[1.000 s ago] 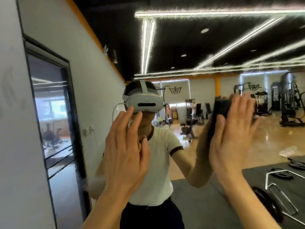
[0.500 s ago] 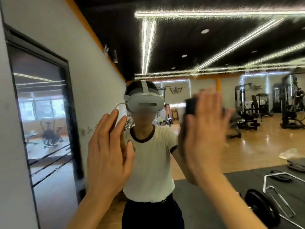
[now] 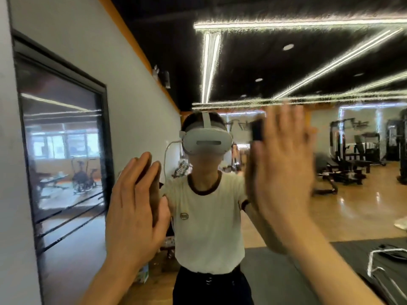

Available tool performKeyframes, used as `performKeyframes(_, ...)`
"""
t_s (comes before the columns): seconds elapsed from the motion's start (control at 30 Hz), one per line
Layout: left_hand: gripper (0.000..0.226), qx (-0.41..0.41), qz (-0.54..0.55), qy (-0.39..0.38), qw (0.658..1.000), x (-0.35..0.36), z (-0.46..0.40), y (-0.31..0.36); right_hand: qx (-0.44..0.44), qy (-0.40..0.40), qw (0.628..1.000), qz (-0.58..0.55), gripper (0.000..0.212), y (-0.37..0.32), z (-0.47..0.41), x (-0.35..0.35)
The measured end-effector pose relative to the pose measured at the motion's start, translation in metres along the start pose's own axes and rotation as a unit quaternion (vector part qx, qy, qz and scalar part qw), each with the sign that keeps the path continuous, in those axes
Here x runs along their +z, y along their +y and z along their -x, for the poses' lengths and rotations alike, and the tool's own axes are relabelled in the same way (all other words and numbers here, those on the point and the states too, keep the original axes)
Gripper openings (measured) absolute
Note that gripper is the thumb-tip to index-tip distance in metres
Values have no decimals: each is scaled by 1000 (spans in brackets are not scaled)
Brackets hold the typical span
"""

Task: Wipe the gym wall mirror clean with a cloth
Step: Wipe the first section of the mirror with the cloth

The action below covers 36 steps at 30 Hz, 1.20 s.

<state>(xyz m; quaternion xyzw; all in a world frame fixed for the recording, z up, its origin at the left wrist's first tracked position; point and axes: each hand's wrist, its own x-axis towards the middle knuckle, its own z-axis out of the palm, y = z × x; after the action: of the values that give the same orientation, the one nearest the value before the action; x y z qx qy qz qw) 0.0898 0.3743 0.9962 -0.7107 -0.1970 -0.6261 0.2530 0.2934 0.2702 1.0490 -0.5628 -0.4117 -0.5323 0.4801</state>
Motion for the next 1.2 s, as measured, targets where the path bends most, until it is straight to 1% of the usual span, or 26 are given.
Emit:
performKeyframes(0.07, 54, -2, 1, -1, 1000, 0, 0, -1, -123, -31, 992, -14, 55, -51, 2, 15)
performKeyframes(0.1, 54, -4, 3, -4, 1000, -1, 1, -1, -169, -48, 984, -24, 54, -71, 3, 21)
performKeyframes(0.13, 55, -6, 6, -6, 1000, -1, 1, -1, -201, -53, 978, -31, 53, -80, 0, 24)
performKeyframes(0.2, 55, -8, 11, -5, 1000, -1, 1, 0, -222, -42, 974, -19, 50, -67, -8, 24)
performKeyframes(0.23, 55, -6, 13, -4, 1000, -1, 1, 0, -210, -34, 977, -9, 49, -51, -10, 20)
performKeyframes(0.27, 55, -4, 13, -4, 1000, -1, 0, 0, -180, -24, 983, -4, 49, -30, -12, 15)
performKeyframes(0.3, 55, -3, 13, -4, 1000, -1, 0, 0, -131, -14, 991, -2, 48, -7, -13, 9)
performKeyframes(0.37, 55, -6, 15, -3, 1000, -1, 0, 0, -2, 7, 1000, -20, 48, 26, -11, -5)
performKeyframes(0.4, 56, -8, 16, -4, 1000, -1, -1, 0, 44, 23, 998, -37, 47, 27, -11, -6)
performKeyframes(0.43, 56, -9, 16, -6, 1000, -1, -1, 0, 62, 35, 996, -46, 47, 17, -11, -4)
performKeyframes(0.47, 56, -9, 16, -8, 1000, -1, -1, 0, 44, 37, 997, -49, 47, -1, -13, 1)
performKeyframes(0.53, 57, -12, 23, -10, 1000, -1, -1, 0, -70, 19, 996, -52, 52, -48, -15, 19)
performKeyframes(0.6, 57, -16, 34, -11, 999, -2, -2, 2, -182, -20, 982, -54, 52, -86, -19, 32)
performKeyframes(0.63, 57, -13, 37, -9, 999, -3, -2, 3, -211, -26, 976, -41, 51, -89, -24, 35)
performKeyframes(0.67, 57, -6, 39, -9, 999, -3, -2, 5, -215, -23, 976, -26, 51, -82, -29, 35)
performKeyframes(0.73, 58, 10, 41, -15, 999, -2, -3, 11, -163, -15, 986, -5, 53, -50, -35, 26)
performKeyframes(0.83, 59, 14, 44, -16, 999, 4, -8, 22, 4, 1, 1000, -9, 53, 14, -37, 3)
performKeyframes(0.87, 59, 9, 49, -14, 999, 7, -10, 26, 46, 10, 999, -14, 53, 22, -38, 0)
performKeyframes(0.9, 59, 3, 53, -14, 998, 11, -13, 28, 67, 20, 997, -10, 53, 17, -40, 0)
performKeyframes(0.93, 60, -2, 55, -16, 998, 15, -15, 31, 58, 25, 998, -4, 54, 0, -42, 2)
performKeyframes(0.97, 60, -6, 55, -18, 998, 18, -15, 33, 13, 21, 1000, -4, 54, -21, -44, 8)
performKeyframes(1.03, 61, -19, 51, -15, 998, 24, -16, 35, -135, -3, 991, -17, 53, -68, -45, 25)
performKeyframes(1.07, 62, -29, 48, -10, 998, 25, -16, 35, -193, -21, 981, -19, 53, -85, -47, 32)
performKeyframes(1.1, 62, -34, 44, -4, 998, 25, -16, 35, -229, -29, 973, -14, 52, -93, -52, 35)
performKeyframes(1.13, 62, -31, 40, 2, 999, 25, -15, 35, -242, -21, 970, -7, 51, -90, -58, 37)
performKeyframes(1.2, 60, -13, 32, 2, 999, 23, -14, 35, -211, -3, 977, -1, 50, -63, -69, 31)
